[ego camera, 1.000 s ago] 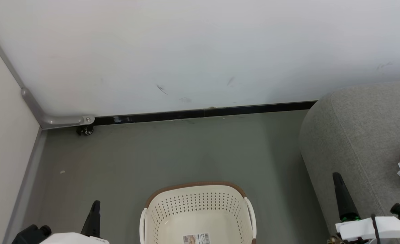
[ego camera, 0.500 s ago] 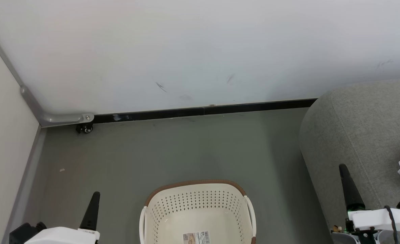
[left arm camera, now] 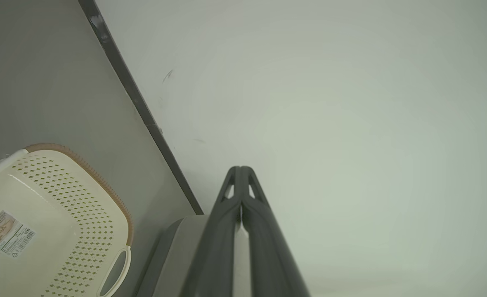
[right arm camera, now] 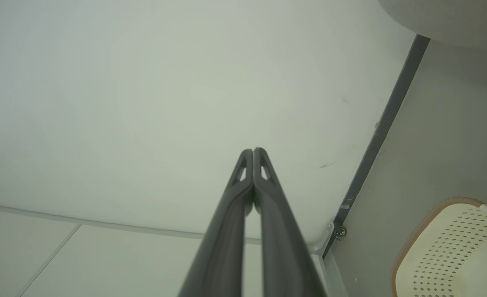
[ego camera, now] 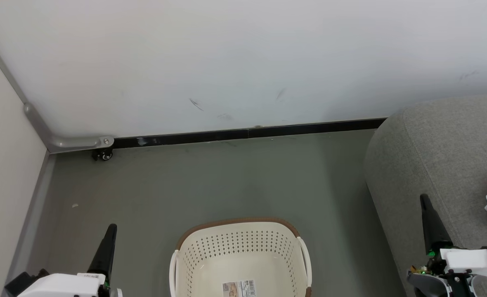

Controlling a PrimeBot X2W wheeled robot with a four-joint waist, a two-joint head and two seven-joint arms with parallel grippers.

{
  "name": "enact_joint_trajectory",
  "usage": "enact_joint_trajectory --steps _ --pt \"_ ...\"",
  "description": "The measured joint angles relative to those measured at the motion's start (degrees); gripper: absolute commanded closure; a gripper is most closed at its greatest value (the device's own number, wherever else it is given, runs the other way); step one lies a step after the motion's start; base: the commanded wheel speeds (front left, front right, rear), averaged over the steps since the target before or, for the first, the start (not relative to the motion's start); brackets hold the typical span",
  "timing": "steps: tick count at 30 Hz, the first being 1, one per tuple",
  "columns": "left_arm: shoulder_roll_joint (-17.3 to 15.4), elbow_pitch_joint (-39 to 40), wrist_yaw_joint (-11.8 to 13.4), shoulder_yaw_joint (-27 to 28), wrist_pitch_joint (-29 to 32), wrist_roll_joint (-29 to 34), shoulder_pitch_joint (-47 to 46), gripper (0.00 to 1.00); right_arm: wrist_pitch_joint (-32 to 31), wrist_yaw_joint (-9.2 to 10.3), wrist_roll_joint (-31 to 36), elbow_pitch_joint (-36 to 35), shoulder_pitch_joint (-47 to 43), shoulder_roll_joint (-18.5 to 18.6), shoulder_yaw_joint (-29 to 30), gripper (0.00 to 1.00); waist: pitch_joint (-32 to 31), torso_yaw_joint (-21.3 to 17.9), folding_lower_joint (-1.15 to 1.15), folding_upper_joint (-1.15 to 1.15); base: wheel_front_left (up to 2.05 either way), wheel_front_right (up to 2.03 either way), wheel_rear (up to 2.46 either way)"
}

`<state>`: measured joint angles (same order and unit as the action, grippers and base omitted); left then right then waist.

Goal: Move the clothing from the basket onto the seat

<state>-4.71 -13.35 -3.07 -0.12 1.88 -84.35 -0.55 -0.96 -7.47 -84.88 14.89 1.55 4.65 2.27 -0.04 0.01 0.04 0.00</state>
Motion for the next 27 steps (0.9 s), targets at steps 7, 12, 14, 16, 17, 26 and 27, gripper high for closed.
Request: enact_joint_trajectory --steps 7,12,14,16,17,26,27 --pt "0.4 -0.3 -1.6 1.2 1.2 -5.4 -1.1 1.0 -0.8 0.0 -6.1 0.0 1.0 0.3 0.6 1.0 0.1 0.0 0.0 0.0 0.0 0.0 0.0" --pt "0.9 -0.6 -3.0 2.2 2.2 -9.1 -1.4 1.0 -1.3 0.0 -10.2 0.0 1.2 0.4 0.9 1.0 0.2 0.0 0.0 0.0 0.0 0.0 0.0" --pt "0.9 -0.7 -3.1 2.3 2.2 -9.3 -1.6 1.0 -1.3 0.0 -10.5 0.0 1.2 0.5 1.0 1.0 0.2 0.0 -0.01 0.0 0.0 0.0 0.0" --pt "0.9 -0.8 -3.1 2.3 2.2 -9.3 -1.8 1.0 -1.3 0.0 -10.5 0.0 1.2 0.5 1.0 1.0 0.2 0.0 -0.01 0.0 0.0 0.0 0.0" --pt "0.9 -0.8 -3.1 2.3 2.2 -9.3 -1.9 1.0 -1.3 0.0 -10.5 0.0 1.2 0.5 1.0 1.0 0.2 0.0 -0.01 0.0 0.0 0.0 0.0" --pt "0.9 -1.2 -3.3 2.4 2.2 -9.3 -2.0 1.0 -1.3 0.0 -10.5 0.0 1.2 0.5 1.0 1.0 0.2 0.0 -0.01 0.0 0.0 0.0 0.0" --pt "0.9 -1.3 -3.3 2.4 2.2 -9.3 -2.0 1.0 -1.4 0.0 -10.5 0.1 1.2 0.5 1.0 1.0 0.2 0.0 -0.02 0.0 0.0 0.0 0.0"
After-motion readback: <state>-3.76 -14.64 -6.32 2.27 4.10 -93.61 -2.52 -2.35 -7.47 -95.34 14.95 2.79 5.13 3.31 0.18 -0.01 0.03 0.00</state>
